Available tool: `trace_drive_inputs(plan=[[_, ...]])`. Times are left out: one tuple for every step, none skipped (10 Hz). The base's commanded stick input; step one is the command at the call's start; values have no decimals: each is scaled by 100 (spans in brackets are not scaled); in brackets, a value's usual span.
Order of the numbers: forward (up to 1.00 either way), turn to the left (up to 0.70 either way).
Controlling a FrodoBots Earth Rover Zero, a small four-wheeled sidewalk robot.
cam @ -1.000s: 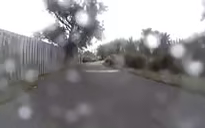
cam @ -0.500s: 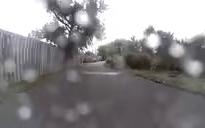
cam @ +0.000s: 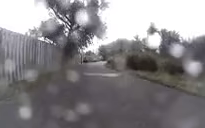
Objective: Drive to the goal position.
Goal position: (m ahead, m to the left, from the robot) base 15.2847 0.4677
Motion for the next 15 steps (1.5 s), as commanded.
trace_drive_inputs(plan=[[100, 0], [100, 0], [100, 0], [100, 0], [100, 0], [100, 0], [100, 0], [100, 0], [100, 0], [100, 0], [100, 0], [100, 0], [100, 0], [100, 0], [100, 0]])
